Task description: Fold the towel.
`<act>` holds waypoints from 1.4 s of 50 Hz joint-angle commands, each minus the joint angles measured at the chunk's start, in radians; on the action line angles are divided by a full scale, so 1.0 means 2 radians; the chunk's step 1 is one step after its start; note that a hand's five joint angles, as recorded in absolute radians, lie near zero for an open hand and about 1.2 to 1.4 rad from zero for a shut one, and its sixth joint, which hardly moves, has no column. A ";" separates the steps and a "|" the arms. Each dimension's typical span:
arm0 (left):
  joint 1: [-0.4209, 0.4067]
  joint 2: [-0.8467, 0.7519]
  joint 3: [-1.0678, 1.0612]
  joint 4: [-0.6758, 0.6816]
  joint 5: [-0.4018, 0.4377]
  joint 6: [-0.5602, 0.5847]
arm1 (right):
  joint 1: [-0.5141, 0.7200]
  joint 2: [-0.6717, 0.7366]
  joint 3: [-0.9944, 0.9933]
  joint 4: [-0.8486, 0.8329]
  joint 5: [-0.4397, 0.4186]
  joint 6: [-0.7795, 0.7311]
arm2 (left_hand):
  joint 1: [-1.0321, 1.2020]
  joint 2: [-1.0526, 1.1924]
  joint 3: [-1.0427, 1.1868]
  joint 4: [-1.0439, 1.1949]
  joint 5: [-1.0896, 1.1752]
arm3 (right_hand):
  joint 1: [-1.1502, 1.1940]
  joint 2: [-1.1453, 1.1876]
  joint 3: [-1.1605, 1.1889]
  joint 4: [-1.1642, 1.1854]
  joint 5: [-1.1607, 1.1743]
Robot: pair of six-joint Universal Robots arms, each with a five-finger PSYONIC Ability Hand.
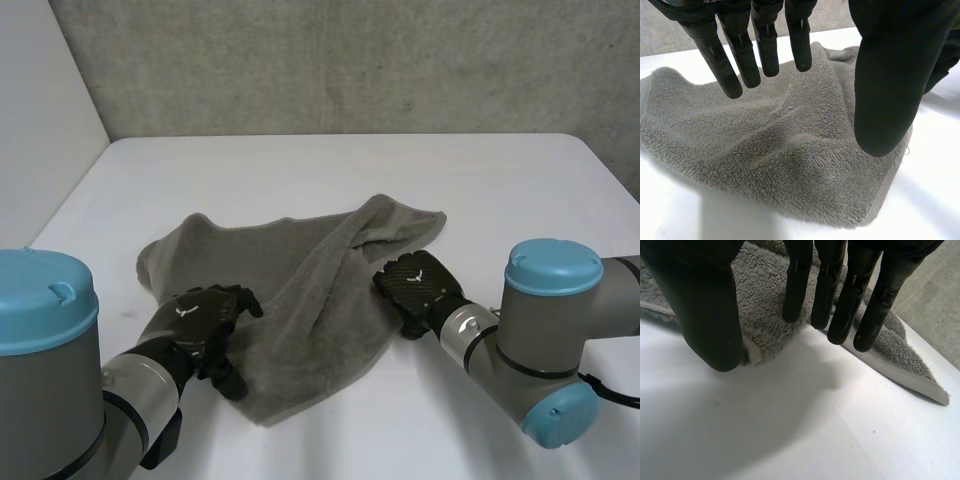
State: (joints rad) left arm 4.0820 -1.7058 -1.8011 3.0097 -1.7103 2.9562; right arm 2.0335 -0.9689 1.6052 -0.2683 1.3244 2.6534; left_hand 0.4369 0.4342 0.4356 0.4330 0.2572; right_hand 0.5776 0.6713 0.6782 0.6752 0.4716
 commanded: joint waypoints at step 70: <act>0.024 -0.224 0.431 0.151 -0.013 0.164 | 0.032 -0.011 -0.280 -0.072 0.076 0.076 | 0.480 0.481 0.480 0.482 0.482 | 0.409 0.362 0.359 0.361 0.375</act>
State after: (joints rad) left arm 4.0743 -2.1591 -1.2158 3.3047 -1.9185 3.1204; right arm 2.0971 -0.9516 1.1587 -0.1709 1.4154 2.8307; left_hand 1.1710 1.2082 1.2072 1.2101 1.0232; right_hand 0.9685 1.1743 1.1858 1.1921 0.9751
